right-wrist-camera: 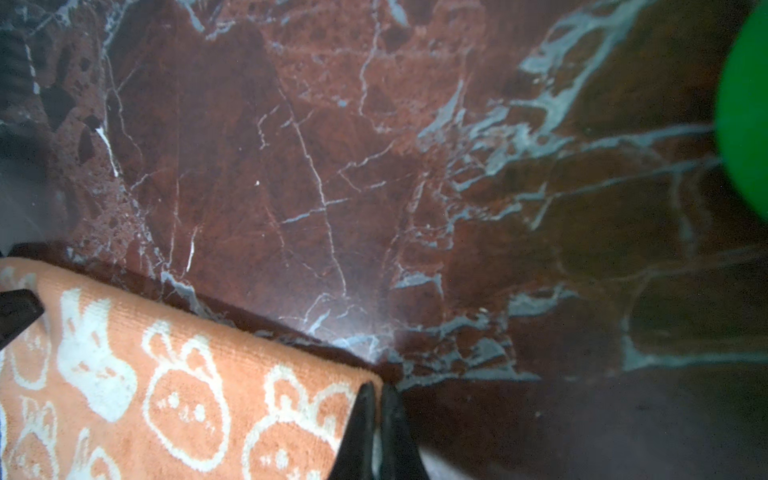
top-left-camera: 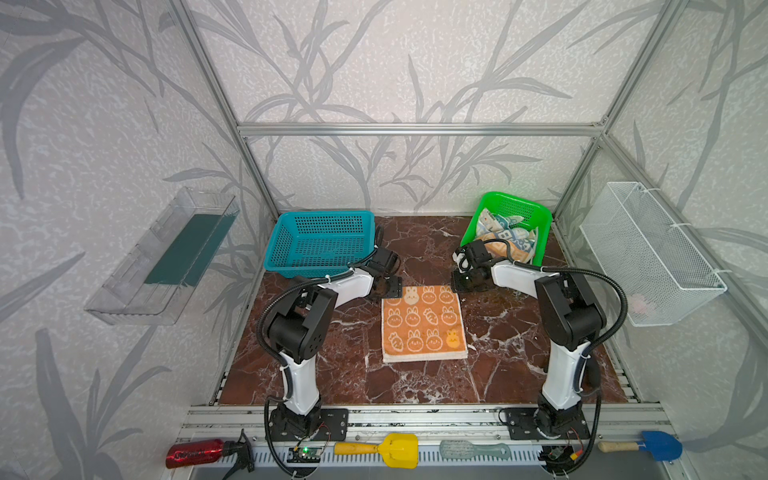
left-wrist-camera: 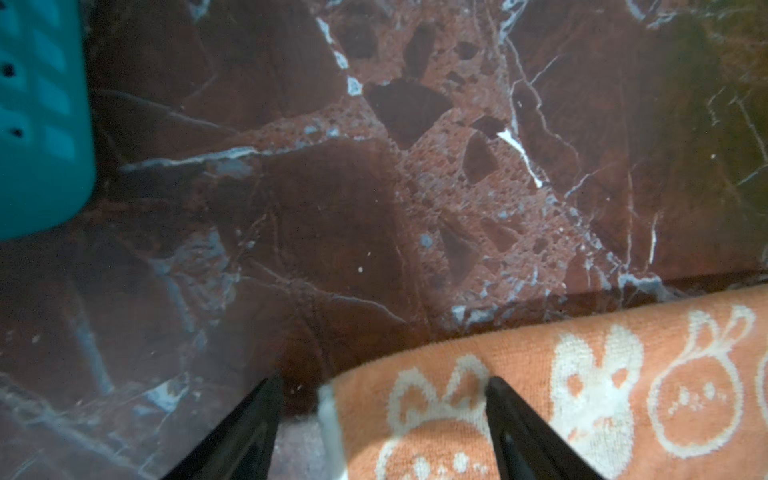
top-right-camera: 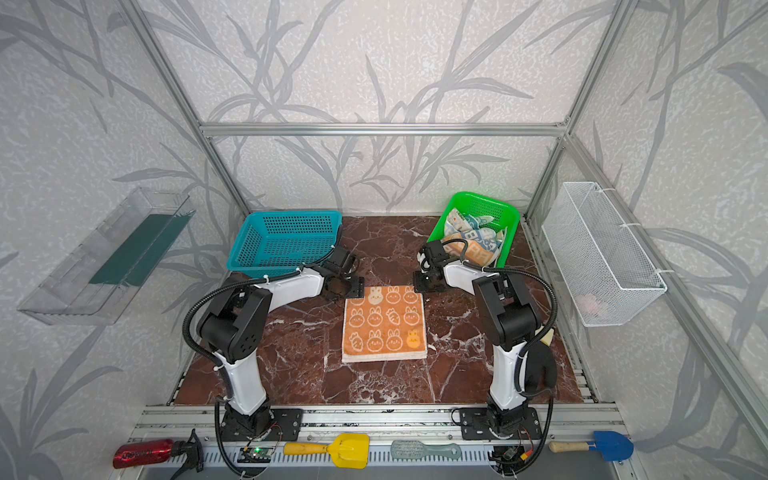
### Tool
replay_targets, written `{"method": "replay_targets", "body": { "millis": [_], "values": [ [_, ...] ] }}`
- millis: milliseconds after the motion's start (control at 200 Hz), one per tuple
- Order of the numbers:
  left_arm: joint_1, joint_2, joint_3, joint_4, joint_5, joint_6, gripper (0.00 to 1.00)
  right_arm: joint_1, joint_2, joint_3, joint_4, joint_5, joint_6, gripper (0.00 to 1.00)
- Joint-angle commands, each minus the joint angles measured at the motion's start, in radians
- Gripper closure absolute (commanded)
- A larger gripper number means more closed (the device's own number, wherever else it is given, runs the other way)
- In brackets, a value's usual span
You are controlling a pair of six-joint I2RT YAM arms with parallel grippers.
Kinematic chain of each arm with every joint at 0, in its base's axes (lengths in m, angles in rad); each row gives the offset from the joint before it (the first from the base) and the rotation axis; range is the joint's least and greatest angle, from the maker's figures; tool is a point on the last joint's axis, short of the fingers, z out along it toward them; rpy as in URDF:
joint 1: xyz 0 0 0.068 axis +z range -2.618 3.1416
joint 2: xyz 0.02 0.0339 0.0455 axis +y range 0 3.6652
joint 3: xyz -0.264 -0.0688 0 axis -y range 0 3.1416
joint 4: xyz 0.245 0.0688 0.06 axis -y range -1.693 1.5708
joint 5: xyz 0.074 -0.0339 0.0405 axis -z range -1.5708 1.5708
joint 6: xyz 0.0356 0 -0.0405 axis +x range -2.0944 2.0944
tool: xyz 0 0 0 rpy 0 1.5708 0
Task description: Fold and stack the towels
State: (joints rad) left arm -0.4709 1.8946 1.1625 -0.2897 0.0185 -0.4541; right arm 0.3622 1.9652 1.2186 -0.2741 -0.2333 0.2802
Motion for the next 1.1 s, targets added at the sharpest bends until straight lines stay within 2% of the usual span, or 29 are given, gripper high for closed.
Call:
{"method": "replay_targets", "body": {
  "millis": [0, 55, 305, 380, 475, 575, 1095],
  "values": [
    [0.003, 0.023, 0.014, 0.014, -0.012, 0.023, 0.32, 0.004, 0.024, 0.019, -0.044, 0.018, -0.012, 0.93],
    [0.002, 0.021, 0.009, 0.021, -0.018, 0.020, 0.36, 0.004, 0.025, 0.020, -0.043, 0.015, -0.011, 0.93],
    [0.004, 0.008, 0.001, 0.018, -0.035, 0.036, 0.39, 0.002, 0.024, 0.019, -0.048, 0.017, -0.015, 0.94],
    [0.005, -0.003, -0.009, 0.011, -0.055, 0.042, 0.44, 0.003, 0.023, 0.018, -0.051, 0.018, -0.015, 0.95],
    [0.004, -0.011, -0.014, -0.004, -0.102, 0.032, 0.45, 0.003, 0.024, 0.016, -0.050, 0.017, -0.014, 0.95],
    [0.004, 0.002, -0.002, -0.012, -0.099, 0.039, 0.48, 0.003, 0.026, 0.020, -0.051, 0.015, -0.012, 0.95],
    [0.004, 0.011, -0.010, -0.012, -0.106, 0.039, 0.73, 0.003, 0.024, 0.024, -0.058, 0.011, -0.013, 0.95]
  ]
}}
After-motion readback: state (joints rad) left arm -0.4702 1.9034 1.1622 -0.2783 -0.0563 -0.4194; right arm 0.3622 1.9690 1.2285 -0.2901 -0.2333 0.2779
